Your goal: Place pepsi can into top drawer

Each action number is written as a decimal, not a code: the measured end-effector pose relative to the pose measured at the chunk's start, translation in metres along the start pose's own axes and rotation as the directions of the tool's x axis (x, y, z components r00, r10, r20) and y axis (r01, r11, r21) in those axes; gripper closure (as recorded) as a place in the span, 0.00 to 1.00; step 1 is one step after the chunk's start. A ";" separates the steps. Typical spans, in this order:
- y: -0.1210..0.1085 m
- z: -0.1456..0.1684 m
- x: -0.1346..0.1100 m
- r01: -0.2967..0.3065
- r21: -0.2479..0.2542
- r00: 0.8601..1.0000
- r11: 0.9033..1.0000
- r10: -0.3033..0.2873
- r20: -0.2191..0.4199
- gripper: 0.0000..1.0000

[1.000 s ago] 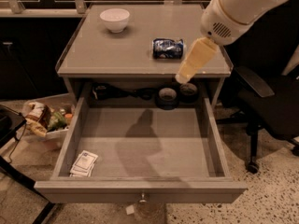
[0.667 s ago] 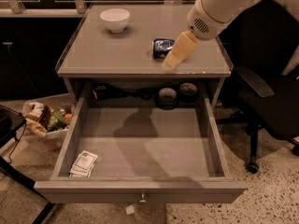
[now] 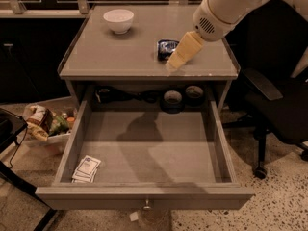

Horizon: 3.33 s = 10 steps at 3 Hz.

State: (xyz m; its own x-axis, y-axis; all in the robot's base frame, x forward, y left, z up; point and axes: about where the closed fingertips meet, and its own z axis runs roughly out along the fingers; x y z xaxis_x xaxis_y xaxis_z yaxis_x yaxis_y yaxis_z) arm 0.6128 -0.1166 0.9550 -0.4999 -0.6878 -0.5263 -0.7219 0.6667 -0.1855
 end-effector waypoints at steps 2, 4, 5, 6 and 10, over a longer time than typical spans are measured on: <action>-0.041 0.028 0.003 -0.248 0.040 0.968 0.968 0.246 0.045 0.00; -0.107 0.103 -0.016 -0.483 0.028 0.873 0.875 0.479 0.093 0.00; -0.125 0.134 -0.020 -0.573 0.008 0.817 0.819 0.571 0.084 0.00; -0.130 0.154 -0.030 -0.646 -0.021 0.761 0.763 0.646 0.054 0.00; -0.100 0.187 -0.071 -0.674 -0.128 0.739 0.728 0.668 -0.092 0.00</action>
Offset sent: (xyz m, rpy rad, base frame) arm 0.1008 -0.0446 -0.0454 0.2580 0.0580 -0.4528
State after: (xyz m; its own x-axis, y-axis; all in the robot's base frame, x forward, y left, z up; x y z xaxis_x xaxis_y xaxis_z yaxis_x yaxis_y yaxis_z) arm 0.8099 -0.0814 0.8558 -0.8952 -0.0890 -0.4367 -0.2496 0.9118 0.3259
